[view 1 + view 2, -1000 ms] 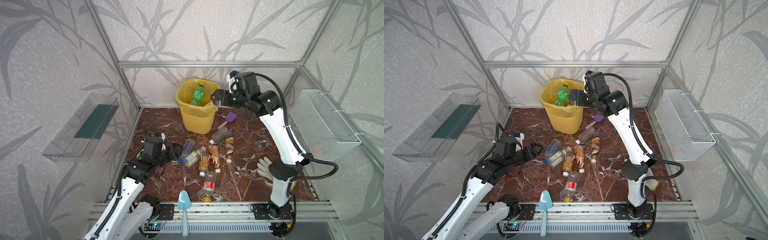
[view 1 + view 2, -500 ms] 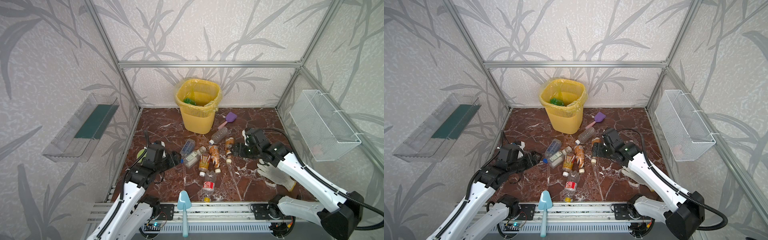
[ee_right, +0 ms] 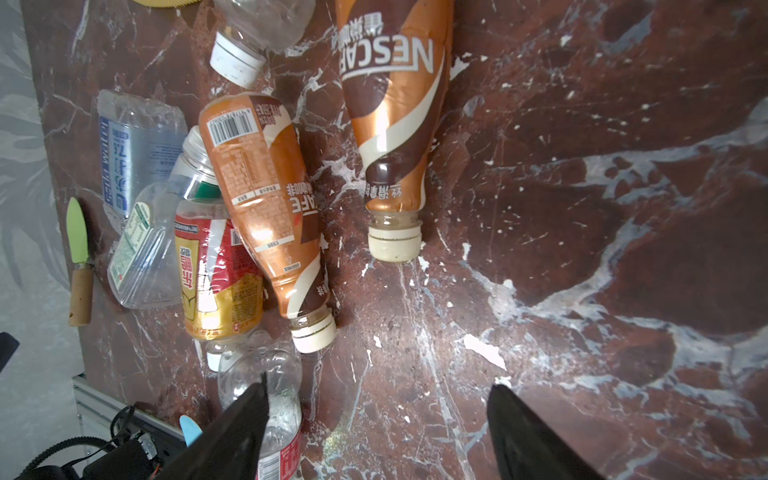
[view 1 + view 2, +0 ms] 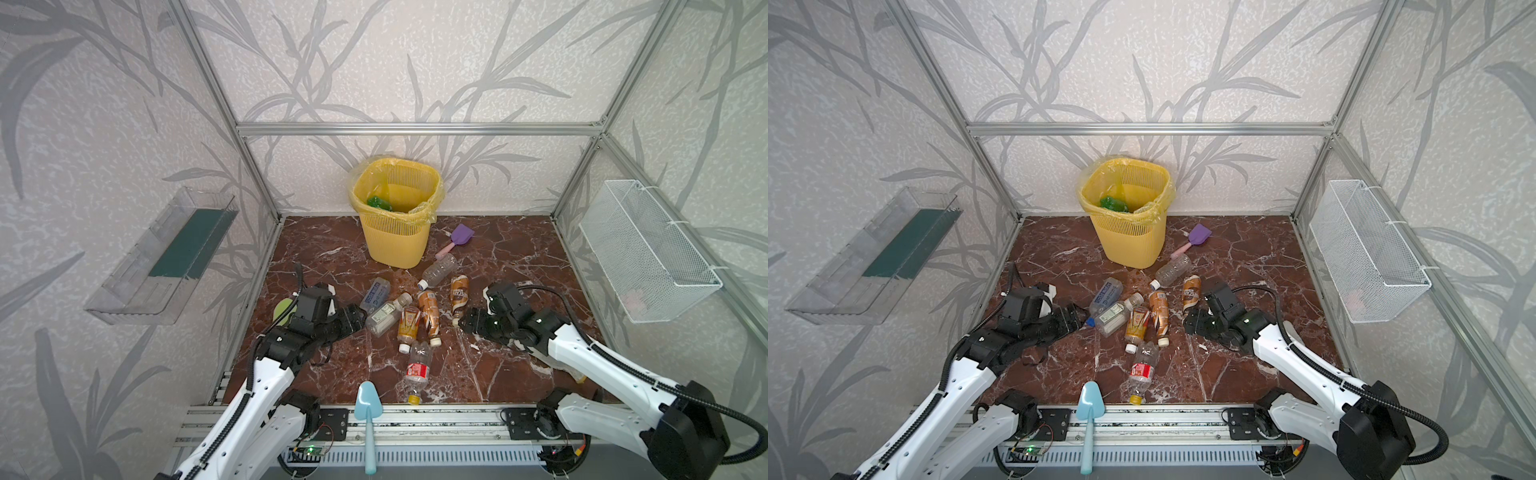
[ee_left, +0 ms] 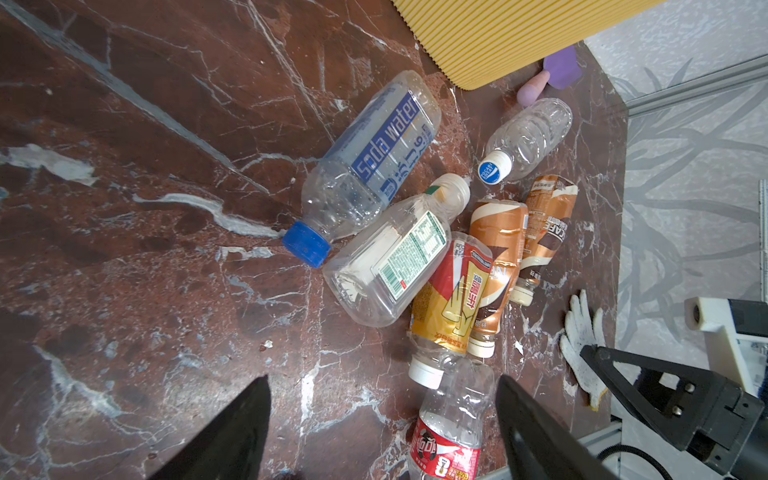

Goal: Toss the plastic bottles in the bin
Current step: 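Lower the left gripper onto the red-labeled clear bottle and close it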

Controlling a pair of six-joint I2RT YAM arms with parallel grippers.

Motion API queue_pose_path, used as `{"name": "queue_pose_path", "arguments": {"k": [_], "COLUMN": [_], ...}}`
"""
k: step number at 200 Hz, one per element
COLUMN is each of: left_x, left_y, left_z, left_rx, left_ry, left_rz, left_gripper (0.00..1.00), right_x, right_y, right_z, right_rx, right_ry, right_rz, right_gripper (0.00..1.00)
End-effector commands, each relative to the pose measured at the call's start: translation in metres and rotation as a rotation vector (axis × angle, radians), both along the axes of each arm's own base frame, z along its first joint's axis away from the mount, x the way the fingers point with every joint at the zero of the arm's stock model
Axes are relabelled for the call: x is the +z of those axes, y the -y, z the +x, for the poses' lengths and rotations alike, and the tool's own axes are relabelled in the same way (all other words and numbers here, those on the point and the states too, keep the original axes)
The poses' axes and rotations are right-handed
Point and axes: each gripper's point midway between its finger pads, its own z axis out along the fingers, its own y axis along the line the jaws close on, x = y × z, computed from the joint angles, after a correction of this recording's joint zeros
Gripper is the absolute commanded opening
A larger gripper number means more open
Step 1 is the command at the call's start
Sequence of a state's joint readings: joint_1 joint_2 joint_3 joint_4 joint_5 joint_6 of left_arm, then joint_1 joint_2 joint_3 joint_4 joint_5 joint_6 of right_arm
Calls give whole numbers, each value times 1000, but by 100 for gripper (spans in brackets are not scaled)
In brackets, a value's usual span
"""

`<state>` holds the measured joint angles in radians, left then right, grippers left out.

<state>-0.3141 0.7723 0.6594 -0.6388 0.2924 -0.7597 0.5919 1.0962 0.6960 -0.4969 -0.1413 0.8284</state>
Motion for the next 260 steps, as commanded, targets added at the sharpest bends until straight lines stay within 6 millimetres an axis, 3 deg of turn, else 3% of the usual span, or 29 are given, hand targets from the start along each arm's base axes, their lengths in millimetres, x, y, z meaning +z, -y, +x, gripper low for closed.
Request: {"name": "queue_pose_path", "arguments": {"k": [1,39,76,167,215,260], "left_x": [-4,-6,-22,-50,-61,-76], "left_y": [10,31,67,132,159,164], "left_z": [-4,-13,-29,-66,-77,-79], "left_rx": [-52,-118,-195,-369,-455,-474], "left_ry": [-13,-22,-51,-105,-136,-174], "left_rz": [-37,-62,-71,13,63,131], "left_gripper": [84,82,82,83,88,90], "right_x": [0,-5,-9,0,2,3], "right_y": [-5,-6,-1,7,10,13], "right_z": [-1,-2,-4,-3,-7,-10], "right_rx": [-6,-26,-43,-66,-69,-74], "right_ry": [7,19,22,56,58,63], "right_rz": [41,77,65,62,64,64], "right_gripper": [83,81,81,80,80,80]}}
